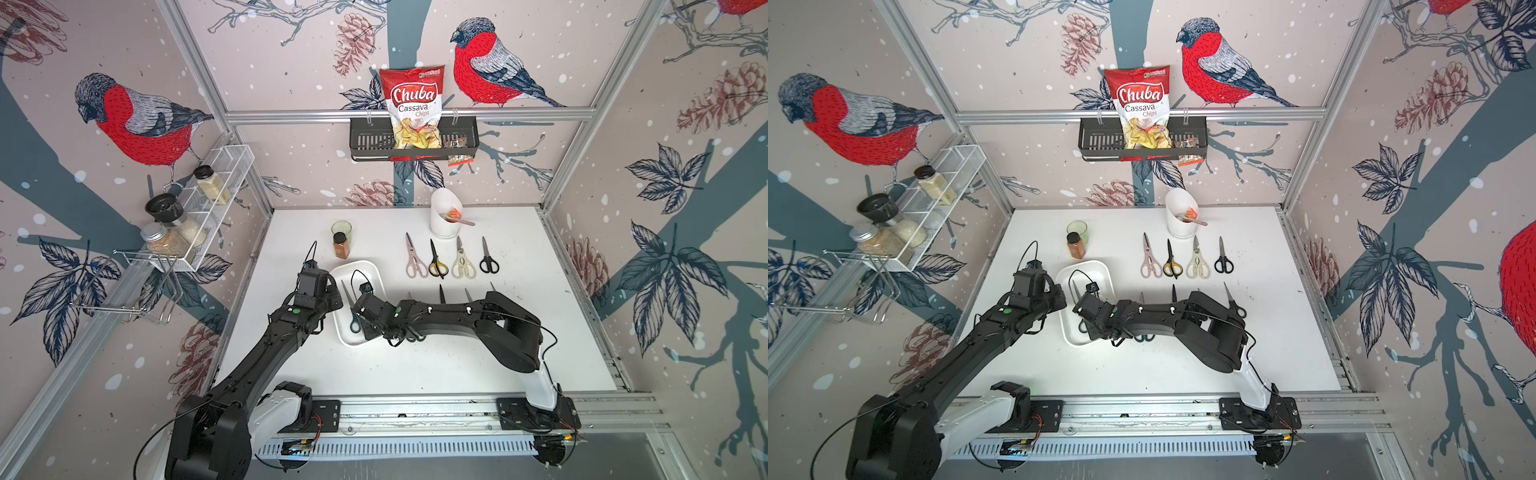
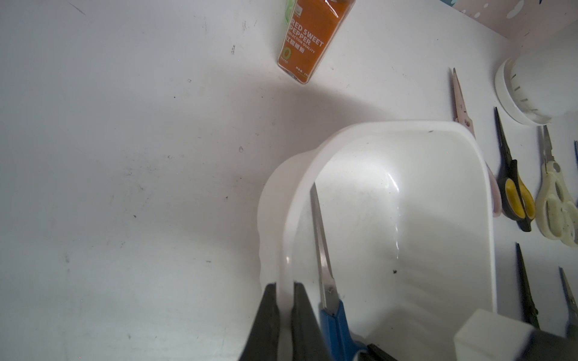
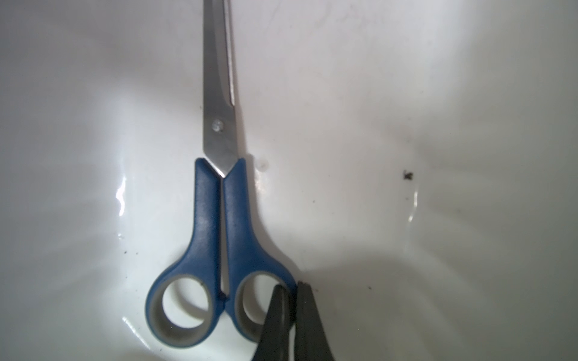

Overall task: Take the scissors out of the storage box
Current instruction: Pick up the scissors from the storage box.

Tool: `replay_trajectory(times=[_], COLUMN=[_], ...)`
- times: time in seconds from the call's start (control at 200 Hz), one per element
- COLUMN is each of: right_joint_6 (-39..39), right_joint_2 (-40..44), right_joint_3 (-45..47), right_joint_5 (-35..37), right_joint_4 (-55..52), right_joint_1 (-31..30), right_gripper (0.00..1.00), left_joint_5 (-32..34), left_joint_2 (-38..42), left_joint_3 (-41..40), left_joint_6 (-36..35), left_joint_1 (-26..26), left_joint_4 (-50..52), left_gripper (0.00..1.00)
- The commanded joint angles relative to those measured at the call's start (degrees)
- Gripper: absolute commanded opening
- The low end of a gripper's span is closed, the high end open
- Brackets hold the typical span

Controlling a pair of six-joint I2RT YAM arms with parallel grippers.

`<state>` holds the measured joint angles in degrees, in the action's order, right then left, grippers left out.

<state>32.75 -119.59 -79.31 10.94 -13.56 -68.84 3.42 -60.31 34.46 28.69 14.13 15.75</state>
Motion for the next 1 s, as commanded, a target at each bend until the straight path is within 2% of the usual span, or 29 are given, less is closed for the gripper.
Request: replay_trajectory(times=[0.0,0.235,0.57,0.995], right_joint_6=[-0.42,-0.60,-0.45,0.60], right_joint_2=[0.22,5.23,7.32,13.34], right_joint_3=[1.84,2.85,2.93,3.61], right_joint_5=[-3.25,-5.46,-8.84,-9.51], right_joint_4=[-8.58,-6.83,-5.60,-4.98], right_joint_1=[1.09,2.36,2.32,2.24], right_gripper=[0.00,0.00,0.00,0.00], left_joint_5=[-0.45,1.42,2.42,2.99], left_joint_2=[0.37,-0.63,-3.29,-8.00], left_joint_3=[0.34,0.76,1.40,4.20], left_joint_6=[-0.22,0.56,0.93,0.73], left_joint_1=[0.04,0.09,0.11,-1.16], left_joint_4=[-1.76,-0.81,0.56,4.54], left_gripper=[0.00,0.00,0.00,0.00])
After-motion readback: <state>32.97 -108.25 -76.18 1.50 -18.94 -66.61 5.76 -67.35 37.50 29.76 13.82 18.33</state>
